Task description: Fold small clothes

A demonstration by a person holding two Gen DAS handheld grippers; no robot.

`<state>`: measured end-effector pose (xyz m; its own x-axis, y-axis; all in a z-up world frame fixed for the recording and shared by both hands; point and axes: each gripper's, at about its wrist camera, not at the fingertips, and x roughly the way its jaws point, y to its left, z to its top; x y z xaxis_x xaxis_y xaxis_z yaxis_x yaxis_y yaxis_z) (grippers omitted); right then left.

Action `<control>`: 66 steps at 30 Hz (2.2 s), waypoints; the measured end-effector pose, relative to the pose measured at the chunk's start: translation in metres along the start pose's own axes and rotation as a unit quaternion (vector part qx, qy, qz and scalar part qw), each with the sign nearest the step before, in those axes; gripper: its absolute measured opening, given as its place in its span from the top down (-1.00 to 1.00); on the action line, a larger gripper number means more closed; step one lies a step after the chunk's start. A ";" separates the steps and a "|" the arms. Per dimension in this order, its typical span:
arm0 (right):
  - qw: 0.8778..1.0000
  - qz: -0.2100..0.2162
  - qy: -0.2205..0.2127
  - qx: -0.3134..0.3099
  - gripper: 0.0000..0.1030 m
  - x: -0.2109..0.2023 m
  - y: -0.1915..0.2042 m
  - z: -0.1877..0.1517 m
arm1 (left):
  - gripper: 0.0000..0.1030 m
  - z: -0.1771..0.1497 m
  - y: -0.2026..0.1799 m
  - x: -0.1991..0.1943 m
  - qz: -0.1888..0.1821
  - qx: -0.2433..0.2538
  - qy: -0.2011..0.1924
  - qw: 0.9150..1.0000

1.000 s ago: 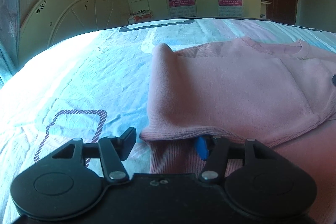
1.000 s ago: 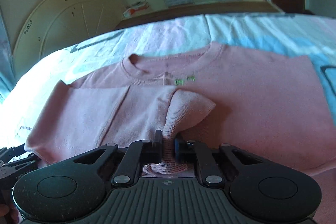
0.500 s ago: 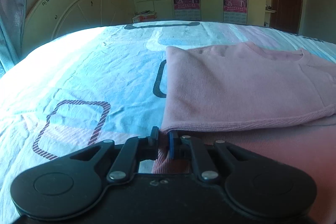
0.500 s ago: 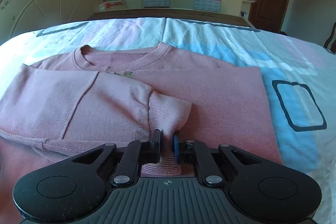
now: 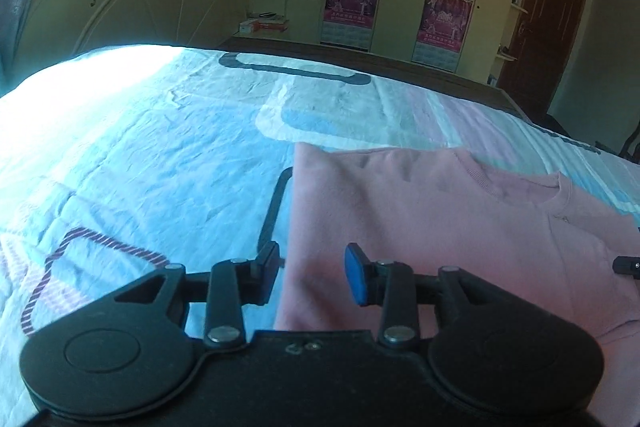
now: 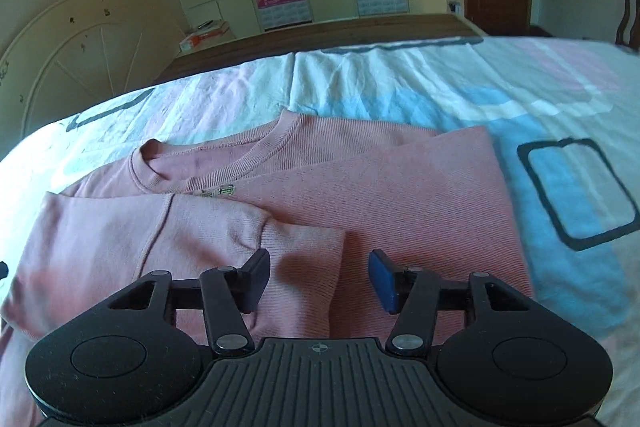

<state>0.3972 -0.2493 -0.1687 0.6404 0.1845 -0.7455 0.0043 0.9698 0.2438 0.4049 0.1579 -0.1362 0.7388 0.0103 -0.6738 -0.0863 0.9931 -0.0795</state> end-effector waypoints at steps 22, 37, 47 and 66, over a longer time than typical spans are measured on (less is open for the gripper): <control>0.996 -0.014 -0.067 -0.056 0.83 -0.013 0.030 0.009 | 0.14 0.042 -0.017 0.095 0.019 0.017 0.031 0.999; 0.996 -0.009 -0.018 -0.083 0.78 -0.015 0.050 -0.025 | -0.11 -0.001 -0.049 0.021 -0.012 0.050 0.042 0.998; 0.993 -0.024 0.004 -0.118 0.29 -0.010 0.059 -0.045 | -0.17 -0.033 -0.070 0.019 0.005 0.072 0.055 0.996; 0.989 0.063 0.011 -0.134 0.29 -0.059 0.073 -0.069 | -0.19 -0.060 -0.116 -0.049 -0.023 0.069 0.048 0.996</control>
<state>0.3062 -0.1783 -0.1497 0.6054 0.3067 -0.7345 -0.2795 0.9459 0.1647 0.3383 0.0354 -0.1381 0.6724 -0.0395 -0.7392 0.0428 0.9990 -0.0144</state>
